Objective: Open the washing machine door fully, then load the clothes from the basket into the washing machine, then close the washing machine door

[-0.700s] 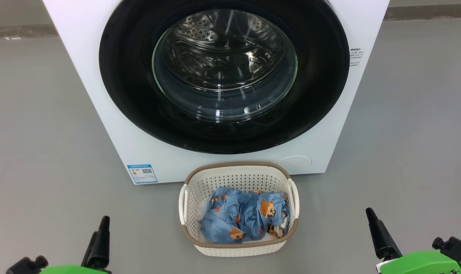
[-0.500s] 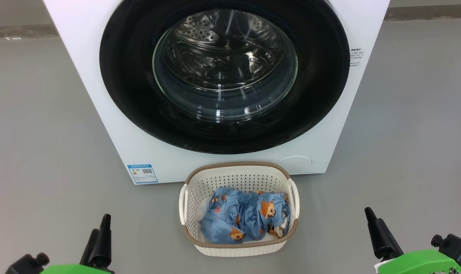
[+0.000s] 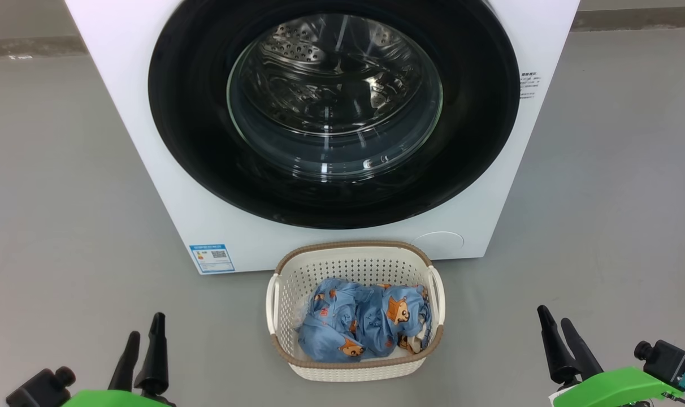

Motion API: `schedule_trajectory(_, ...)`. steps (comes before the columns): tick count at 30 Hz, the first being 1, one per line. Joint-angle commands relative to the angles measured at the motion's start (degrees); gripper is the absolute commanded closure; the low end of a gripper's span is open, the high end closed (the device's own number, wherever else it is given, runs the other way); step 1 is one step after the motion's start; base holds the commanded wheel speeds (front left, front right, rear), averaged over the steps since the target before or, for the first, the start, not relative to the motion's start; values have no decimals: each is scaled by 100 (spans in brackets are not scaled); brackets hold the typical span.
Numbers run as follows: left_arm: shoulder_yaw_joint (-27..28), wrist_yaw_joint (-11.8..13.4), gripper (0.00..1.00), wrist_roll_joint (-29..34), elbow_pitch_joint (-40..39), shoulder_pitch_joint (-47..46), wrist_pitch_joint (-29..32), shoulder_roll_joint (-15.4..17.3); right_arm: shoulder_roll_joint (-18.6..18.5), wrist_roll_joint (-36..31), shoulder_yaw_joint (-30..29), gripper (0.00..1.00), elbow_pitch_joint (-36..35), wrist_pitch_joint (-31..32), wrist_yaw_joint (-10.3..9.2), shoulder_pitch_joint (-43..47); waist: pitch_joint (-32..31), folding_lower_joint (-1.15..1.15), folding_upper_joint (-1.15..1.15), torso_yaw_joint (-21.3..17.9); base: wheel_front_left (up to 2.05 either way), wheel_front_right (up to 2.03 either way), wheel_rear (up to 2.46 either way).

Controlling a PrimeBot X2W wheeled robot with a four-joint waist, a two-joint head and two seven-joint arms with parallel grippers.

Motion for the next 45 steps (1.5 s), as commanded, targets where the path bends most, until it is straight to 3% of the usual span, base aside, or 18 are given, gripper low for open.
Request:
schedule_trajectory(1,92,-13,0,178,-195,-60,-75,121,-80,-208,110,0,-153,-85,5,-202,-2,0,0,-3,0,0,0)
schedule_trajectory(45,-128,-22,0,2684,-347,53,-818,383,-138,-2844,111,0,-316,-822,8,50,5,0,0,-72,0,0,0)
